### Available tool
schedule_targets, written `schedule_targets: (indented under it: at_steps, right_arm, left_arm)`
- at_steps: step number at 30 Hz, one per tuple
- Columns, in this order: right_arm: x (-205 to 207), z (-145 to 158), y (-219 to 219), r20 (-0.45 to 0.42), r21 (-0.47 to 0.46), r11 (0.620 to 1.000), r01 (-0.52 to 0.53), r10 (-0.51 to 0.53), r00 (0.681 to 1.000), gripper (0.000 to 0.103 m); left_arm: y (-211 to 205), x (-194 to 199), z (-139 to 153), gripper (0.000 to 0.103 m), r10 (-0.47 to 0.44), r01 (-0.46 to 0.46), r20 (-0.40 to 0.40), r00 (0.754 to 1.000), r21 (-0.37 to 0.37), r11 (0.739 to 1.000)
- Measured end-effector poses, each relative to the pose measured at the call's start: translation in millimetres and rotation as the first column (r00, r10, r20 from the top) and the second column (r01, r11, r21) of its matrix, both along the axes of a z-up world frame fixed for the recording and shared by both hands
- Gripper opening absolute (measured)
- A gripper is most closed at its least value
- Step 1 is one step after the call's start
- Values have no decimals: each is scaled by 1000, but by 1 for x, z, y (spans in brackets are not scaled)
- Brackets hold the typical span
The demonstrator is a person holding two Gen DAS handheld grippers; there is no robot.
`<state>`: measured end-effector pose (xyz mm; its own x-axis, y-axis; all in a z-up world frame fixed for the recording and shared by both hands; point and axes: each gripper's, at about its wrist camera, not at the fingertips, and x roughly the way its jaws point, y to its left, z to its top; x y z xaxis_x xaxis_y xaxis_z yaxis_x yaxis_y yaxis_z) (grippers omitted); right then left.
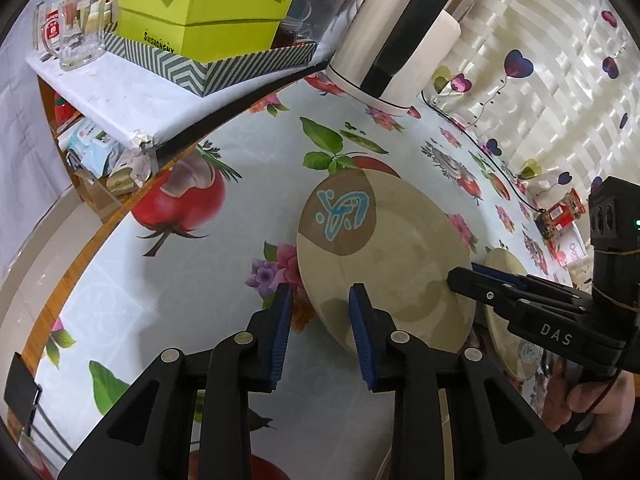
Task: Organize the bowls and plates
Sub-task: 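Close the left gripper on the beige plate rim and lift it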
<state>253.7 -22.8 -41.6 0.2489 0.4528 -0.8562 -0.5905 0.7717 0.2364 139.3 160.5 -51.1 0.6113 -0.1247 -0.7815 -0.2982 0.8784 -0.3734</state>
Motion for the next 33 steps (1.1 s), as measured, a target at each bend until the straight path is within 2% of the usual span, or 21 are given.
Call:
schedule_targets:
  at_steps: [3, 16, 24, 33]
  right_arm:
    - [2, -2, 1, -7, 6, 1000, 3, -3, 1000, 28]
    - [3, 3, 0, -8, 19, 1000, 9, -9, 1000, 27]
    - [-10, 16, -6, 3, 33, 999, 12, -12, 1000, 27]
    - [-43, 34, -30, 18, 49, 998, 29, -30, 999, 27]
  left_arm:
    - [0, 2, 0, 25, -5, 5, 3, 1000, -4, 1000]
    - [-4, -3, 10, 24, 1, -1, 6, 1000, 23, 1000]
    - [-12, -16, 27, 24, -5, 4, 18, 1000, 42, 999]
    - [-35, -44, 44, 24, -38, 36, 24, 999, 53, 998]
